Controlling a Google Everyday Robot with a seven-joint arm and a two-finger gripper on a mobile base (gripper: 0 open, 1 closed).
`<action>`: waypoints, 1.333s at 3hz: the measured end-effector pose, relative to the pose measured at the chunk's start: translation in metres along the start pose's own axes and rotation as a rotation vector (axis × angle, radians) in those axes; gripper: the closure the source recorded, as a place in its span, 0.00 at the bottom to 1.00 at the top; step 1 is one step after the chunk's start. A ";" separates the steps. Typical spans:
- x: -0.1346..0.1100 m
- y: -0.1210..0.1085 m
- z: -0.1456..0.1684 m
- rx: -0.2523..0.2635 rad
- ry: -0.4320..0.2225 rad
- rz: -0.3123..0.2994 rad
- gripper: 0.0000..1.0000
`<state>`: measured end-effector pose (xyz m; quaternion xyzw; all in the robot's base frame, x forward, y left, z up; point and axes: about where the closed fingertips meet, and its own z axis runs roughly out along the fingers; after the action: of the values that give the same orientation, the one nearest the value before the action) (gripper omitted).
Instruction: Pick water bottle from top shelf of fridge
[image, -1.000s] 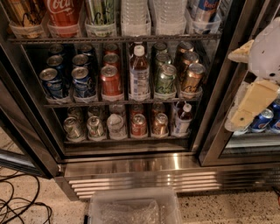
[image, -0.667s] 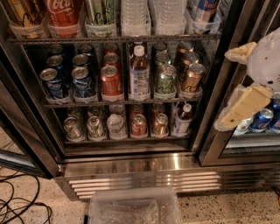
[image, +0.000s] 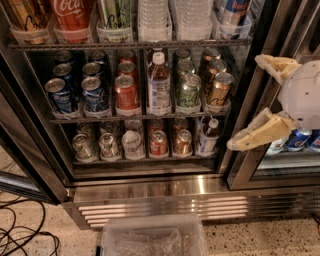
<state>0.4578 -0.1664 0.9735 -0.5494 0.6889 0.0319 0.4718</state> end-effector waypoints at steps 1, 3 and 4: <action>-0.014 0.007 0.009 0.043 -0.176 0.010 0.00; -0.056 0.016 0.003 0.046 -0.294 -0.009 0.00; -0.068 0.026 0.012 0.081 -0.337 0.020 0.00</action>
Offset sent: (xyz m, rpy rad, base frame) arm -0.0286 0.0732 0.0615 0.3518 -0.1416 0.1190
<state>0.4415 -0.1003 1.0012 -0.5098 0.6061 0.1003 0.6022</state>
